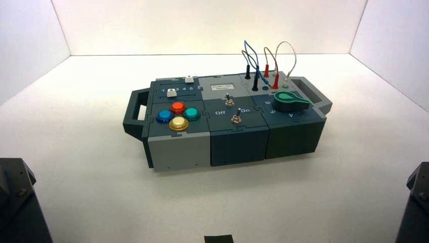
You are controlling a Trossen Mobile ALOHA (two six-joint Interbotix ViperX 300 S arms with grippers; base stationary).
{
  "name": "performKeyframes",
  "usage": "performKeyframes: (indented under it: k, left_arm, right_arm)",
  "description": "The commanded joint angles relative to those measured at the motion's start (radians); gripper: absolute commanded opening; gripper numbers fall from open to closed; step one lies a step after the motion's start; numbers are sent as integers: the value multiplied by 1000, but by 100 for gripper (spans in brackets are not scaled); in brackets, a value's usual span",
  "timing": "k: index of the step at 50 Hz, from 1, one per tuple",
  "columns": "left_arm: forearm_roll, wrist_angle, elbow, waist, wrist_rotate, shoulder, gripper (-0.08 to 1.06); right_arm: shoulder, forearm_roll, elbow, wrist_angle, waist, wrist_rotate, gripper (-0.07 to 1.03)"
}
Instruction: Pull the blue wire.
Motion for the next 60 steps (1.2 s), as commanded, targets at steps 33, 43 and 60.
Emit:
performKeyframes:
  k: [33, 43, 60]
  left_arm:
    - [-2, 55, 20, 5, -11, -83, -3]
    - [-2, 104, 9, 6, -11, -118, -3]
    - [-3, 118, 11, 5, -15, -143, -3]
  right_arm:
    - [-80, 2, -18, 114, -5, 2, -2]
    - [-103, -2, -18, 141, -5, -2, -2]
    - [-112, -6, -21, 167, -5, -5, -2]
